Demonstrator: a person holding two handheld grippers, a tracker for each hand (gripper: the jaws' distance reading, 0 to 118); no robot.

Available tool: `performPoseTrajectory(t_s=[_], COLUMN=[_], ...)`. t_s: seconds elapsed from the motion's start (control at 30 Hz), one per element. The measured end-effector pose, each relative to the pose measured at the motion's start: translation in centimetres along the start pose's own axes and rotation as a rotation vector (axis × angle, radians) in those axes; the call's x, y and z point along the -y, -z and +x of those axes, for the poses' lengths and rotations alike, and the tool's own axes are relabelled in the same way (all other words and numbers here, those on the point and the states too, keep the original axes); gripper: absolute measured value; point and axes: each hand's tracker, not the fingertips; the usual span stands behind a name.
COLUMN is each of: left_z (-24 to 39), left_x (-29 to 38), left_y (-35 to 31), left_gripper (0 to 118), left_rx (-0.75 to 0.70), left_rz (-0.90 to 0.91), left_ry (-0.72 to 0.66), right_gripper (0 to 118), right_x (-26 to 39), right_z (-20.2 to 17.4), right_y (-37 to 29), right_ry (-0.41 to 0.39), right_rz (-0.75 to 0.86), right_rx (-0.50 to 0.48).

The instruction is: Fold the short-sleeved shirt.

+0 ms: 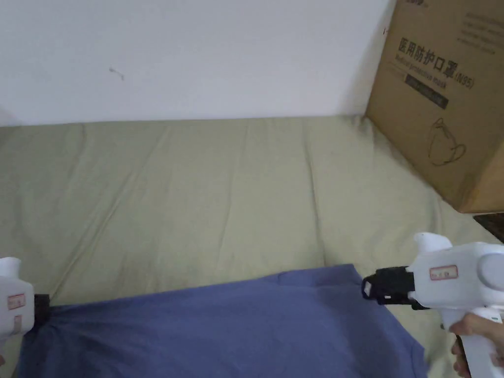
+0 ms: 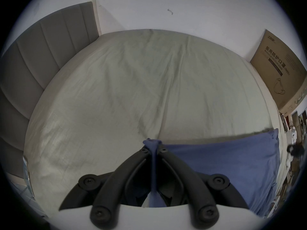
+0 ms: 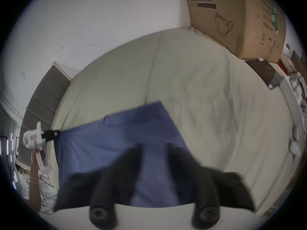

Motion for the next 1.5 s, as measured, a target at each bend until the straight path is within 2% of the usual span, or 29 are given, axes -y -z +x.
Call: performPoseTrajectory(t_s=[0.03,0.13,0.23,0.33,0.37,0.4,0.43,0.47,0.5,0.6,0.67,0.77,1.03,1.17,1.3,1.5], left_z=[0.0,-0.3,-0.2,0.0,0.0,0.2,0.4,0.6,0.5,0.8,0.6,0.5,2.2,2.9,4.4,6.9], left_x=[-0.1,-0.3,-0.3,-0.1,-0.2,-0.1,-0.1,-0.2,-0.2,-0.1,-0.3,-1.1,-5.6,-9.1,-13.7,-22.5], left_y=[-0.2,-0.7,-1.0,-1.7,-1.9,-2.1,-2.2,-2.2,-2.2,-2.7,-3.4,-5.2,-13.9,-19.8,-25.2,-30.2], left_gripper=[4,4,4,4,4,4,4,4,4,4,4,4,3,3,3,3], left_rx=[0.005,0.020,0.022,0.030,0.048,0.045,0.038,0.032,0.030,0.023,0.033,0.029,-0.003,-0.023,-0.062,-0.132], left_rz=[0.003,0.006,0.016,0.026,0.033,0.038,0.045,0.046,0.040,0.034,0.035,0.043,0.187,0.299,0.384,0.494], left_ry=[0.000,-0.024,-0.017,-0.004,-0.006,-0.003,0.006,0.018,0.022,0.029,0.032,0.035,0.097,0.097,0.153,0.161], right_gripper=[84,84,83,74,69,59,30,5,3,2,2,2,2,2,2,2], right_x=[-1.3,-4.4,-5.9,-5.4,-5.2,-5.6,-6.0,-6.0,-6.0,-5.7,-6.1,-7.1,-10.9,-13.6,-17.0,-24.7], right_z=[0.0,0.3,0.1,-1.2,-1.8,-1.8,-1.5,-2.0,-2.2,-2.2,-2.1,-2.4,-6.0,-7.3,-9.2,-13.0], right_y=[1.0,5.0,9.3,12.0,12.2,12.1,12.1,11.7,11.5,10.9,9.9,6.3,-6.9,-14.3,-20.4,-26.2], right_ry=[0.016,0.048,-0.001,-0.096,-0.144,-0.131,-0.137,-0.196,-0.205,-0.154,-0.112,-0.068,-0.073,-0.034,-0.042,0.002], right_rz=[-0.017,-0.060,-0.153,-0.236,-0.222,-0.207,-0.200,-0.185,-0.175,-0.195,-0.172,-0.104,0.093,0.218,0.329,0.452], right_rx=[-0.019,0.035,0.102,0.152,0.197,0.199,0.200,0.234,0.242,0.210,0.208,0.153,0.118,0.082,0.083,0.083])
